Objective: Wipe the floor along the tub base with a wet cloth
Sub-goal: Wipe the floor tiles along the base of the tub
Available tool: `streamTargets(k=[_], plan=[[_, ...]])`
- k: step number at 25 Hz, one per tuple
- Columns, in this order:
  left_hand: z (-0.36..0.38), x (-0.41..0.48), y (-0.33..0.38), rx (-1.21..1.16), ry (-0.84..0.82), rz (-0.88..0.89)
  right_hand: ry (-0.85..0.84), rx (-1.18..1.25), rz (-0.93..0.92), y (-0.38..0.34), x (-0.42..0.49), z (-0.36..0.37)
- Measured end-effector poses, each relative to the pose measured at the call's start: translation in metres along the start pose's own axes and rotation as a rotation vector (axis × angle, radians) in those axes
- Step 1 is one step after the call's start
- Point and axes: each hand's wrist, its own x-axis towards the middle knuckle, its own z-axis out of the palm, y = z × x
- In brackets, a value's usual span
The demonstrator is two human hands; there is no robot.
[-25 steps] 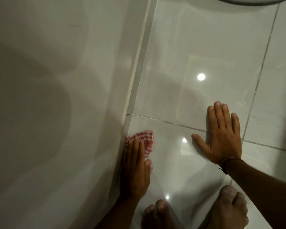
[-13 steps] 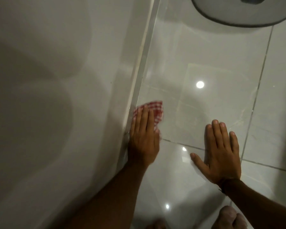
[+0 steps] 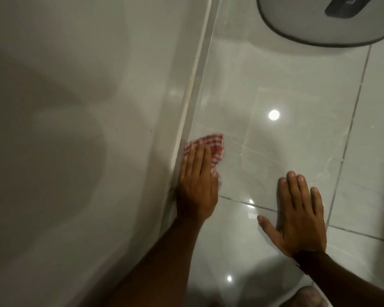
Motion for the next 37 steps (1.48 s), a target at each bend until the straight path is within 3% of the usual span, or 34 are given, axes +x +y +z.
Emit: streamTargets(k=[4,8,13,17,20,26,29,33,37], plan=[[0.01,-0.079,-0.017,0.054,-0.03,-0.038,0.005,-0.002,-0.011,-0.002,0.002,-0.002],[0.007,-0.079,-0.022,0.074,-0.063,0.044,0.007,-0.004,-0.015,-0.001,0.001,-0.001],[-0.005,0.024,-0.003,-0.061,-0.009,0.148,0.005,-0.016,-0.012,0.0,0.0,0.001],[-0.013,0.109,0.016,-0.1,0.007,0.09,0.0,-0.021,-0.009,0.001,0.001,0.003],[-0.004,0.077,0.007,-0.059,0.005,0.103,0.006,-0.015,-0.012,0.0,0.001,0.003],[0.013,-0.113,-0.035,0.022,-0.064,0.049,0.019,-0.01,-0.011,-0.001,0.0,0.0],[0.018,-0.162,-0.046,0.05,-0.124,0.022,0.014,-0.012,-0.01,-0.001,0.0,-0.001],[0.013,-0.152,-0.041,0.065,-0.142,0.052,0.016,-0.009,-0.009,-0.002,0.0,-0.001],[0.004,-0.06,-0.024,-0.004,-0.045,0.106,0.016,-0.01,-0.011,-0.002,0.001,-0.002]])
